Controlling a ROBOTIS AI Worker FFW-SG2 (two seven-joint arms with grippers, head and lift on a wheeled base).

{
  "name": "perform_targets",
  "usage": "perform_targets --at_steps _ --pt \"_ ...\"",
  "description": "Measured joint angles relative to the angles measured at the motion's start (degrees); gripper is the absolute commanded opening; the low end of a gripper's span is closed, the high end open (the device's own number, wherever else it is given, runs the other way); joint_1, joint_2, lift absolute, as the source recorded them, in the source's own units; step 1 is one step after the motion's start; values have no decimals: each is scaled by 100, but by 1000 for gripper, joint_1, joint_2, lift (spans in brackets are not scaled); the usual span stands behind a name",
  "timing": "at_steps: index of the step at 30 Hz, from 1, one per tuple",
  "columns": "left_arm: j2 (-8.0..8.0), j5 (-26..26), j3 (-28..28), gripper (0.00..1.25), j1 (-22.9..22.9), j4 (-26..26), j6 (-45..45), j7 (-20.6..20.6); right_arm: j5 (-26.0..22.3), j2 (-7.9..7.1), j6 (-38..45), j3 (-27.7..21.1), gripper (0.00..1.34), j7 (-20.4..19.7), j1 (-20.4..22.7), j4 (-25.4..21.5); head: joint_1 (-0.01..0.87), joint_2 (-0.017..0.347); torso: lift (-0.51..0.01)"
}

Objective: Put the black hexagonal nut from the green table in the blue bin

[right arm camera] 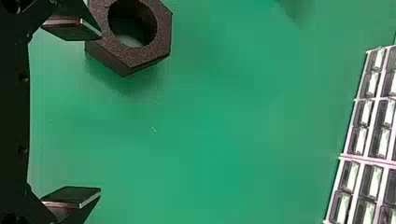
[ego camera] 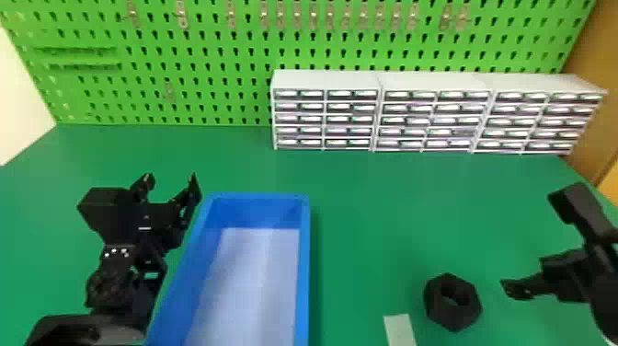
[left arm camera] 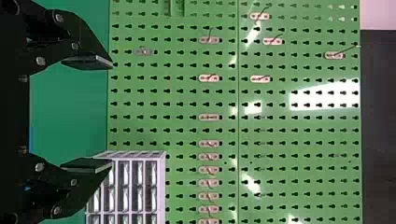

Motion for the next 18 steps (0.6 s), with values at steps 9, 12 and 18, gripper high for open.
perform_targets --at_steps 9,12,18 --pt "0 -19 -3 747 0 0 -5 18 -263 -56 100 88 1212 0 -43 155 657 57 -95" --pt "0 -21 -8 747 0 0 -5 23 -422 -78 154 140 1212 0 -49 217 657 57 -95" --pt "0 -23 -4 747 0 0 -18 26 -527 -105 199 227 1212 0 -59 286 657 57 -95"
